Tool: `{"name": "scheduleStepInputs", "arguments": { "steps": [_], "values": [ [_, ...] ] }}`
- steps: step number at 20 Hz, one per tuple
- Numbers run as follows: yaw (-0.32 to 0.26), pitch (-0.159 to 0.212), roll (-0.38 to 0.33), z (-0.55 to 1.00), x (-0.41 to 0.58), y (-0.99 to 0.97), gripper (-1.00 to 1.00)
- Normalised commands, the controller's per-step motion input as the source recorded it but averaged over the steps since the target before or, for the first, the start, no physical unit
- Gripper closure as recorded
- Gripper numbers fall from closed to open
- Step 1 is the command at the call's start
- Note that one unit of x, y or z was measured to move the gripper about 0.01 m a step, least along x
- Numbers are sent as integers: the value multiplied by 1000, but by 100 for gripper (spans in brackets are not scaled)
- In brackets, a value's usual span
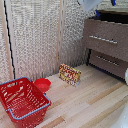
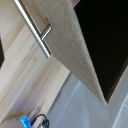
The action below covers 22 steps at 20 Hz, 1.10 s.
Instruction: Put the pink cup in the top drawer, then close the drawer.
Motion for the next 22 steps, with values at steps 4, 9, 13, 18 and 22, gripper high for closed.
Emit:
{"name": "scheduleStepInputs", "arguments": {
  "steps": [4, 9, 13, 18, 22],
  "values": [
    [180, 163, -332, -271, -99, 40, -100],
    [183, 111, -358, -306, 1, 15, -100],
    [190, 62, -375, -304, 10, 0, -100],
    [192, 56, -375, -295, 9, 0, -100],
    [178, 53, -375, -243, 1, 0, -100]
  ]
}}
